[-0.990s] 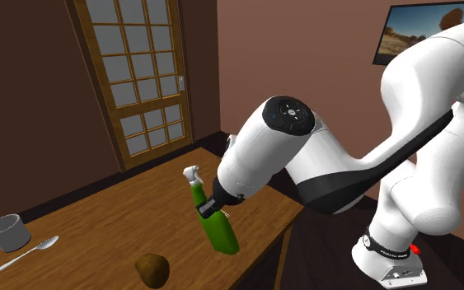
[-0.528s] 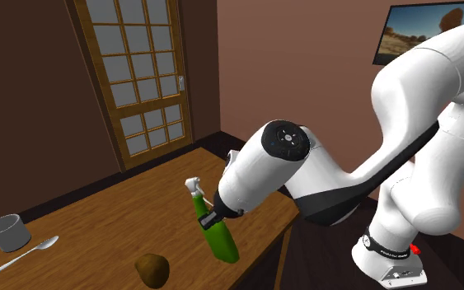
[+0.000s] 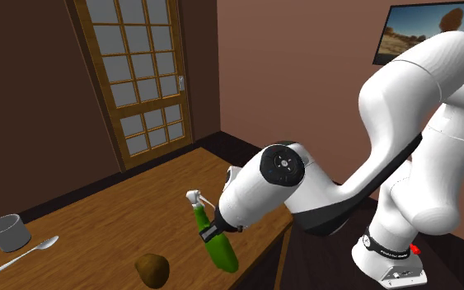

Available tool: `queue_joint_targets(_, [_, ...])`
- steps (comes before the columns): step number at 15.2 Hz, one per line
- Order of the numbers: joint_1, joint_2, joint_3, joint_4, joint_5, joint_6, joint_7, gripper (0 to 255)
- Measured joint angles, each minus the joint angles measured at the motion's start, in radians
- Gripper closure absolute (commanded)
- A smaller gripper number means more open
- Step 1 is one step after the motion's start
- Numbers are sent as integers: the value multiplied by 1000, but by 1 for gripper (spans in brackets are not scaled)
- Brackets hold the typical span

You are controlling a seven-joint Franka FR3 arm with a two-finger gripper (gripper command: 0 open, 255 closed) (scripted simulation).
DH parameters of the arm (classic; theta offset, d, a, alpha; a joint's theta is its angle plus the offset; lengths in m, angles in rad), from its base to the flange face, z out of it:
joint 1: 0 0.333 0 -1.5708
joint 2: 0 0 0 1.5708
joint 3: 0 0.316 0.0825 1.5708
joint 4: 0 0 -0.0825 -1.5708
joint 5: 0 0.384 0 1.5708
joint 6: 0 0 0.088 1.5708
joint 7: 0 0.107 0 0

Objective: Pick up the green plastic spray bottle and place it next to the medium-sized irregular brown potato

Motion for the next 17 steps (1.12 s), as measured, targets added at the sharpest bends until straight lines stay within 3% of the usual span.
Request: queue_joint_targets(17, [-11,161,-6,-42,-259,112,244,255])
